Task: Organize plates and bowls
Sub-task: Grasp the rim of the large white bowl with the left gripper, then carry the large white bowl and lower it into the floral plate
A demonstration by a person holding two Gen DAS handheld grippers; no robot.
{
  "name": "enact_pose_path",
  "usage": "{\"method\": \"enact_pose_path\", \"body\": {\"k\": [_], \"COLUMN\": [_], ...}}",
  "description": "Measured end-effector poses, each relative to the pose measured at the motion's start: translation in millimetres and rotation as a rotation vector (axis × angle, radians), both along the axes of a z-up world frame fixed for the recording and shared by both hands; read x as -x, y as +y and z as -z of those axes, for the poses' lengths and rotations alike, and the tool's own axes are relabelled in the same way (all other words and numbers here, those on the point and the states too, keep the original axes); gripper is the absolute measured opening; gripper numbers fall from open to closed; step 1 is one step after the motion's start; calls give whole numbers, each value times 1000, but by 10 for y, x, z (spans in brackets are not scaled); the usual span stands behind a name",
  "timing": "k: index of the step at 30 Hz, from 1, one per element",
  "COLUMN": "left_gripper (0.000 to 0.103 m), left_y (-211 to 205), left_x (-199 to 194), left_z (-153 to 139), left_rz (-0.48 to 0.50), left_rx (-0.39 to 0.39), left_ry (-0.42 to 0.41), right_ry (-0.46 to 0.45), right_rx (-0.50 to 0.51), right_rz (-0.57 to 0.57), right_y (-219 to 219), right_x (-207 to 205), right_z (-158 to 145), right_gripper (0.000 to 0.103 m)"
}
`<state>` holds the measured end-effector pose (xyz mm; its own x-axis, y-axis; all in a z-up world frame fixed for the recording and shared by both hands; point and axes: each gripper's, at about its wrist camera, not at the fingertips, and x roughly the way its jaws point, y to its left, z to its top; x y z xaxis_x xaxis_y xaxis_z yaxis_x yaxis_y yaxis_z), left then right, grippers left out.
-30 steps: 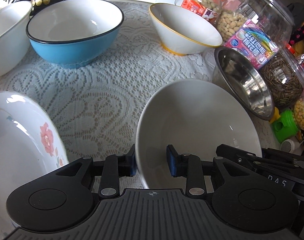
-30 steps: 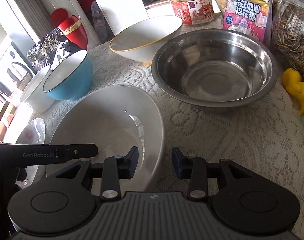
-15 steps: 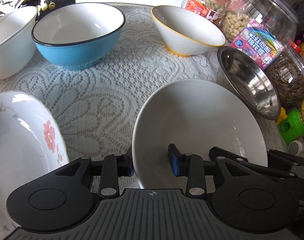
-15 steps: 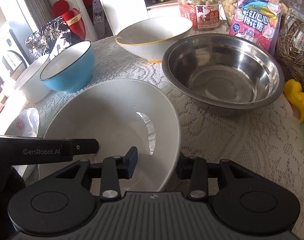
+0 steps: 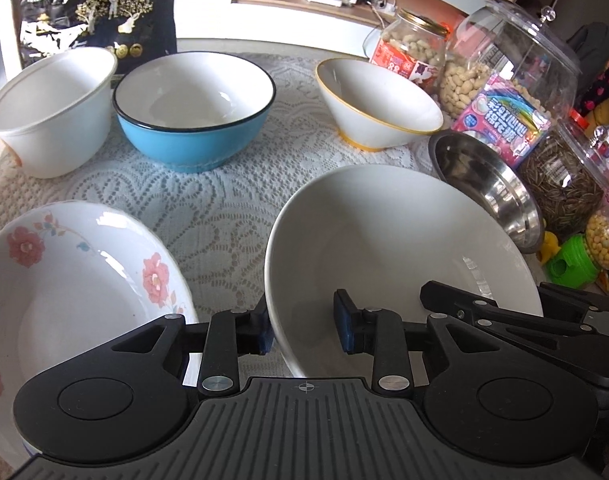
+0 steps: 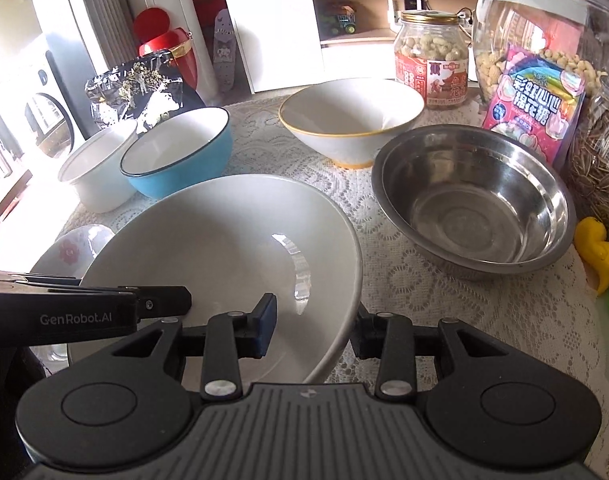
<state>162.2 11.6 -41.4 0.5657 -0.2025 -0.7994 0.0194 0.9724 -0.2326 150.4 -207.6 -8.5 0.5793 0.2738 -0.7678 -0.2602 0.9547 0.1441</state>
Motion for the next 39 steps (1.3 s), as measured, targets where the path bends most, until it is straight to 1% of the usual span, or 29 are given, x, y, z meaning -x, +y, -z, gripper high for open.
{"method": "enact_pose_path", "body": {"k": [5,7,11,16,19,23,24,26,29,39], "left_gripper": [31,30,31,30,30,30,32,32,29,28], "left_y": [148,260,522,938,1163,1367,1417,1491,1565,1666], "left_x": [120,201,390,733,844,915,940,964,994,847], "left_z": [-118,-150,-205,-295,-250,-123,-91,-44,-16,49], "left_rz": [-21,-39,-89,-185,-231,-269,-279,-290,-302,-329], "left_rx": [13,14,16,-30,-42,-42,-38,-27,-11,0], "left_ry": [-24,-30,-34,-72,-55,0,12,24,24,33], "right_ry": [-16,-30,-42,-42,-12,39,38,62,69,99], "right_rx": [2,-1,-15,-25,-22,0,4,5,15,10], "right_rz": [-33,-58,-120,-233,-303,-353,-363,-376,-385,-372], "right_y": [135,251,552,1044,1329,1598,1641,1692,1741,1807], "right_x": [35,69,102,173,206,245,273,267,269,139], "right_z": [-102,-152,-223,-222,-143,6,19,50,97,164], "right_gripper": [37,37,37,37,37,36,36,36,36,36]}}
